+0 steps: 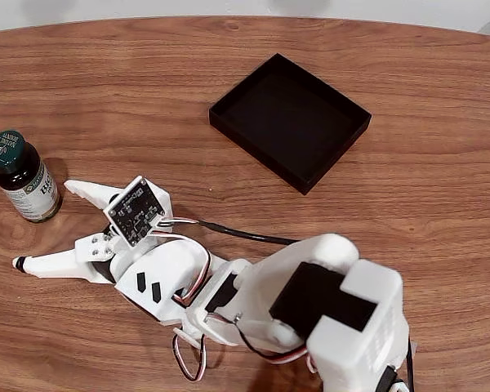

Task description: Pick up the pill bottle and place it in the black box.

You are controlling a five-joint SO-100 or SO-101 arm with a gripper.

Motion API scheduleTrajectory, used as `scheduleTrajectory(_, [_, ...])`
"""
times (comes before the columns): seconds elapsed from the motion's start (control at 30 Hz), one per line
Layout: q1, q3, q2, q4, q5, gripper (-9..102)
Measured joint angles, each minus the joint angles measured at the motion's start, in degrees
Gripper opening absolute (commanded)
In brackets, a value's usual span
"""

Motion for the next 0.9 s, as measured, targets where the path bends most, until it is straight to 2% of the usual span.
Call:
scheduleTrajectory(0.57, [1.8, -7.3, -5.4, -0.7, 0.1, 41])
scheduleTrajectory(0.9, [3.4, -14.6, -9.4, 3.1, 0.1, 41])
